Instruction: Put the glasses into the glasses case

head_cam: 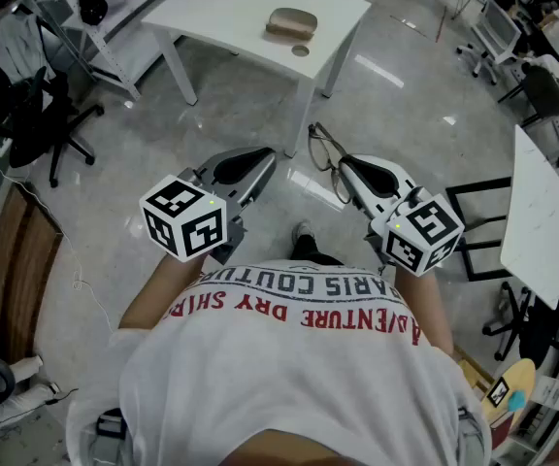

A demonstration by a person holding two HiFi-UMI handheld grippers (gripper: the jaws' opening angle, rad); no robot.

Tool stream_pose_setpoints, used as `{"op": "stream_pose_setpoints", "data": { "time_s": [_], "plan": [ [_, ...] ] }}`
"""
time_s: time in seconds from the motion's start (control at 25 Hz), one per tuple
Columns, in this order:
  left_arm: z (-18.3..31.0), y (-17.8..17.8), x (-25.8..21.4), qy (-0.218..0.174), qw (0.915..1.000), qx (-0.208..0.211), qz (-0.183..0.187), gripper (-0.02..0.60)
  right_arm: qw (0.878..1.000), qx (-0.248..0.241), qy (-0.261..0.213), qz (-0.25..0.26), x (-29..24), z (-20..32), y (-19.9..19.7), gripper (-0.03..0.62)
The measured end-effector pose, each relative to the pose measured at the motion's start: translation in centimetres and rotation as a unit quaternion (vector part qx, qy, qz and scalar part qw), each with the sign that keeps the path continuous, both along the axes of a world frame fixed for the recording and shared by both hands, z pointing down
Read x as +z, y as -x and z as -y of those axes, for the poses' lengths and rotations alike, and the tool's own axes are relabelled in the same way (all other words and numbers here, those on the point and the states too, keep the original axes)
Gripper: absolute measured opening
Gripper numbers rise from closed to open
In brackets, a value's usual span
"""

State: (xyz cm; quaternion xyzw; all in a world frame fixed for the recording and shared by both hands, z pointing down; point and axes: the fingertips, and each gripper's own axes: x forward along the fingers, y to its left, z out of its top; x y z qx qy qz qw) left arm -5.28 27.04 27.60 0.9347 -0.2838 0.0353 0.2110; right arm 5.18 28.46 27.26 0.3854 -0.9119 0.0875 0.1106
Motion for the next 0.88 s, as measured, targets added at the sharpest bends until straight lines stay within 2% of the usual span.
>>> {"op": "stream_pose_setpoints", "data": {
  "time_s": [0.44, 0.88],
  "plan": [
    [0.5, -0.3, 0.2, -0.001, 1.0, -0.007, 0.002, 0.037, 1.0, -0.001, 0.007, 0.013, 0.6, 0.7, -0.6, 0.032],
    [4.5, -0.6, 1.8, 0.015, 0.9995, -0.021, 0.016, 0.037, 0.999, -0.009, 0.019, 0.029, 2.1, 5.8, -1.1, 0.032]
  ]
}}
